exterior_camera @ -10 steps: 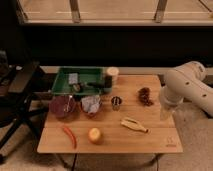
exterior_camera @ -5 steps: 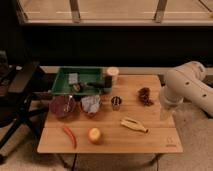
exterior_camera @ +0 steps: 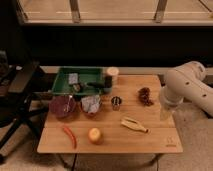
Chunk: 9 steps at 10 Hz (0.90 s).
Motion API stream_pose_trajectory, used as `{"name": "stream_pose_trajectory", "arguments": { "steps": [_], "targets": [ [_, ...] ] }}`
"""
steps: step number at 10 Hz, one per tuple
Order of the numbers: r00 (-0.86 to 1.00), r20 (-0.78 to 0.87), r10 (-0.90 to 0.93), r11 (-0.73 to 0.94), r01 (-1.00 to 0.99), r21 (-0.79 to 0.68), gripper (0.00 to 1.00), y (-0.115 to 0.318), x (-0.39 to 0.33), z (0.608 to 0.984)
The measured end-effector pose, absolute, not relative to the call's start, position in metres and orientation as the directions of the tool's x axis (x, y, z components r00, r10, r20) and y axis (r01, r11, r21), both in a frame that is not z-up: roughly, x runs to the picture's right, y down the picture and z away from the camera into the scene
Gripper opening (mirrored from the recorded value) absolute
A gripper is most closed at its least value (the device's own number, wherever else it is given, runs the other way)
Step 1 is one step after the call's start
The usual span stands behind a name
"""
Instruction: Place fork in metal cup
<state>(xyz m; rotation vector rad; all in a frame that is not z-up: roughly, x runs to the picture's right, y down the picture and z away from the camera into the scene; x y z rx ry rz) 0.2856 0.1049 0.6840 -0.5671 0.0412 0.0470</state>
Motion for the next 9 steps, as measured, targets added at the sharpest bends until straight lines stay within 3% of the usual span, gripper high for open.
{"name": "stream_pose_trajectory", "arguments": {
  "steps": [3, 6, 9],
  "targets": [
    [0.998, -0.063, 0.012, 0.838, -0.044, -0.544, 0.65, 0.096, 0.284, 0.682],
    [1.0, -0.01, -0.017, 0.817, 0.008, -0.576, 0.65, 0.051, 0.251, 0.675],
    [0.987, 0.059, 0.151, 0.74, -0.073, -0.669, 0.65, 0.029, 0.189, 0.681]
  ]
}}
